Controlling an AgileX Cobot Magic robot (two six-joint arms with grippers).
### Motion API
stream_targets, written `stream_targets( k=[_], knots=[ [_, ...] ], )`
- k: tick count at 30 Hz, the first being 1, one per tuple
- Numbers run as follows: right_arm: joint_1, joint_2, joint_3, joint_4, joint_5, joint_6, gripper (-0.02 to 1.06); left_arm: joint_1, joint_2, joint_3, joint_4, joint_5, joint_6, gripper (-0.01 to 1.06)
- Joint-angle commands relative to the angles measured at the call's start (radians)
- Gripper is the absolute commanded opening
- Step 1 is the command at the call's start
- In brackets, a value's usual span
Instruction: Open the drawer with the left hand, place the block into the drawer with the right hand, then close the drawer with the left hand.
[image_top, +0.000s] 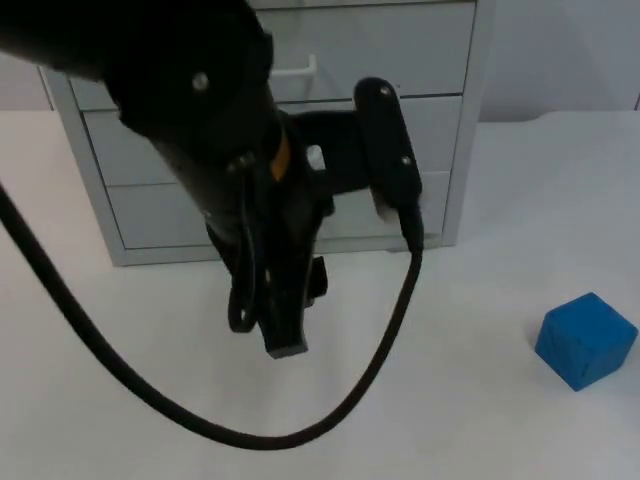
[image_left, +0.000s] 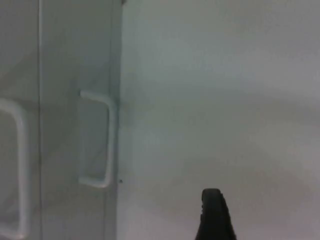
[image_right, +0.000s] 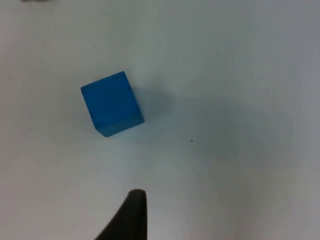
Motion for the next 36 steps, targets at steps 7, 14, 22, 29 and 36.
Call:
stream_targets(
  k=[7,14,22,29,36],
  knots=[
    [0.004,-0.001,-0.010,-0.008,0.002,0.000,1.05,0.025,0.107,-0.007,0.301,-0.176,-0.143,0.54],
    [0.004,-0.001,-0.010,-0.008,0.009,0.000,1.05,0.069,0.211,-0.066,0.432,-0.164,-0.273,0.54],
    [0.004,-0.001,-0.010,-0.008,0.006,0.000,1.05,0.085,0.279,-0.131,0.499,-0.137,-0.363,0.54],
    [0.004,-0.001,-0.010,-0.008,0.006,0.000,1.05,0.126,0.306,-0.137,0.563,-0.168,-0.413,0.54],
    [0.004,-0.001,-0.010,-0.001,-0.002,0.000,1.05,0.138,0.345,-0.137,0.609,-0.182,-0.415,0.54]
  ],
)
